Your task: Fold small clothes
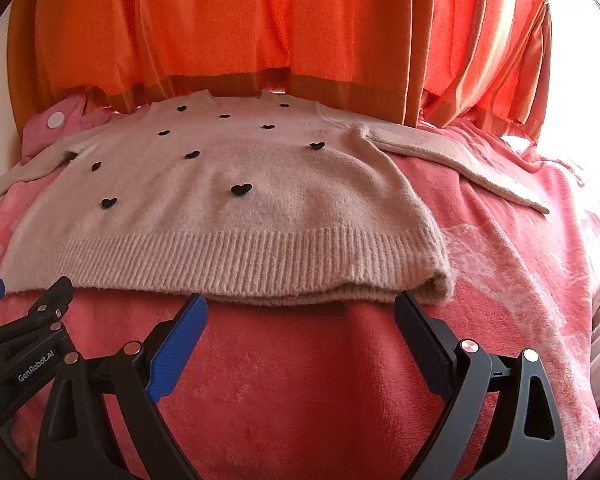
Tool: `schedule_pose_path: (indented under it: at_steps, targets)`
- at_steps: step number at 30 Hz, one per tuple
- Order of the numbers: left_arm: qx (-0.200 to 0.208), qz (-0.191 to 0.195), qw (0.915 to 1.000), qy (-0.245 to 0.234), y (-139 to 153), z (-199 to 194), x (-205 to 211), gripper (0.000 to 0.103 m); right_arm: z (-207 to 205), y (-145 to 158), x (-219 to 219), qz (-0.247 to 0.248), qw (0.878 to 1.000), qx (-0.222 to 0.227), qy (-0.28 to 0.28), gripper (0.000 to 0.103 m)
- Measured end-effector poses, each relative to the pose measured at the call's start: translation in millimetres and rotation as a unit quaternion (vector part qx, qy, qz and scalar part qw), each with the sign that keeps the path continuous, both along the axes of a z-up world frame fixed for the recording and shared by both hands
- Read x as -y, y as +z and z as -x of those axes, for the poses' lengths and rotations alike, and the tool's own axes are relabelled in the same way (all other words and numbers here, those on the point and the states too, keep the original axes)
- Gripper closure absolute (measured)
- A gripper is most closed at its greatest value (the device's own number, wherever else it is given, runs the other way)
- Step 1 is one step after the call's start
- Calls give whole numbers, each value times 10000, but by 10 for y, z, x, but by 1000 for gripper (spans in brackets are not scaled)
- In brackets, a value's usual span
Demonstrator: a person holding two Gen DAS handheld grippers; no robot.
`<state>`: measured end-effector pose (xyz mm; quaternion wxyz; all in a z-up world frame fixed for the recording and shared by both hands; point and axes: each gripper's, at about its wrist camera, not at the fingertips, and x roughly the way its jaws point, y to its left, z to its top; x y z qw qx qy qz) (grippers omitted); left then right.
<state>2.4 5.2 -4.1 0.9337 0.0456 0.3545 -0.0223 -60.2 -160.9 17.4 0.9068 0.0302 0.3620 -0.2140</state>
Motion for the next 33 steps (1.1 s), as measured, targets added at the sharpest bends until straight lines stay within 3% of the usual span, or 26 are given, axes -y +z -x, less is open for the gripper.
schedule_pose_path:
  at_steps: [33]
  targets:
    - [19,-20,10000,-55,-21,33,78,5,0,-12,-3,9,10000,-14,-1,11]
